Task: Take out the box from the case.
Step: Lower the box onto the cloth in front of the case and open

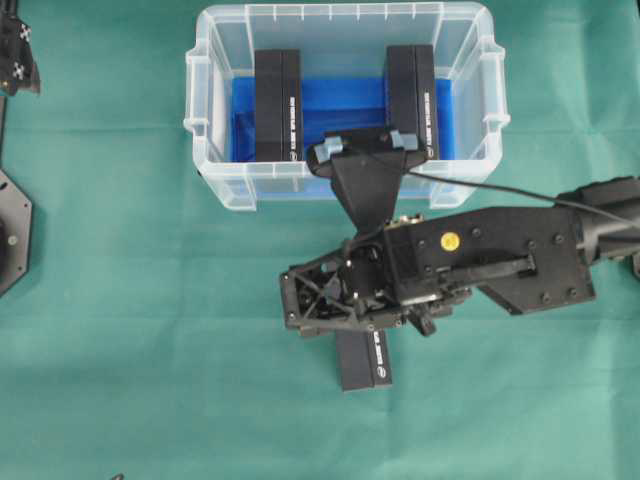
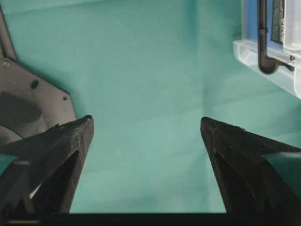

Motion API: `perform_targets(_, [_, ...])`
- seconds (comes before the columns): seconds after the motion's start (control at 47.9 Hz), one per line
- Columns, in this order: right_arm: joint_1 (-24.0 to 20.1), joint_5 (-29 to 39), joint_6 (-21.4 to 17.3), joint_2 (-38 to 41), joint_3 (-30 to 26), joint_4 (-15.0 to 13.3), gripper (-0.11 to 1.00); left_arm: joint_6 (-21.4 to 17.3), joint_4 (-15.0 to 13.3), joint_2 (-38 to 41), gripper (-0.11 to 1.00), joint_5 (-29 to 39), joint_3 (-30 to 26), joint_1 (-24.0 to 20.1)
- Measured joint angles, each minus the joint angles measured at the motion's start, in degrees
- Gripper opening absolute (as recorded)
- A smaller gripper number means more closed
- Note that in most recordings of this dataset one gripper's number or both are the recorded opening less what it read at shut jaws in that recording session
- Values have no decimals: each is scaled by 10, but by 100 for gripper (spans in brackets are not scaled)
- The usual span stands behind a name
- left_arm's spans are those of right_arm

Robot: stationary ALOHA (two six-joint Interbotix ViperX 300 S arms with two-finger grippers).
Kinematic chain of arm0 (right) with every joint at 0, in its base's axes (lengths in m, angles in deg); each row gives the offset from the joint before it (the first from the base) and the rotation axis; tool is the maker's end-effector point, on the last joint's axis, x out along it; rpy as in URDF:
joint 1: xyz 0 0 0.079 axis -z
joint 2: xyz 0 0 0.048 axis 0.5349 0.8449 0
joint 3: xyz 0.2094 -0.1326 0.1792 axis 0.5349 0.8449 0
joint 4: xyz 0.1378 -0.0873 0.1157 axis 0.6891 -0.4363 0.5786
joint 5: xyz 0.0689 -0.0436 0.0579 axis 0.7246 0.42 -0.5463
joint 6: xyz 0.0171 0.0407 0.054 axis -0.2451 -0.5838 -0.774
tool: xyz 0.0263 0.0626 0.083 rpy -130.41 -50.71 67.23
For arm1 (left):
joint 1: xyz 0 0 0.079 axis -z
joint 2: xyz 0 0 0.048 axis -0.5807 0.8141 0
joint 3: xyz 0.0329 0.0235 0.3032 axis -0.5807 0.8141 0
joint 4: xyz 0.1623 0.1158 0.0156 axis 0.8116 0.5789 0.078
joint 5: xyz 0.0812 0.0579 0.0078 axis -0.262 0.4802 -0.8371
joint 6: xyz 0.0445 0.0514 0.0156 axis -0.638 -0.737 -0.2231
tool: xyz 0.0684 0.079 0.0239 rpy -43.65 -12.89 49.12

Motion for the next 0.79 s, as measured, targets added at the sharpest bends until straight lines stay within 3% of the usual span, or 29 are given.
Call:
perform_targets(0.292, [0, 23, -1, 0, -41, -15, 94, -1, 0, 0, 96, 1, 0, -1])
perform_targets(0.626, [-3, 57, 4, -2, -40, -20, 94, -1, -1, -3, 96, 1, 1, -1])
perform_targets(0.793, [-12, 76, -1, -26, -11, -19, 94, -1, -2, -12, 96, 4, 6, -1])
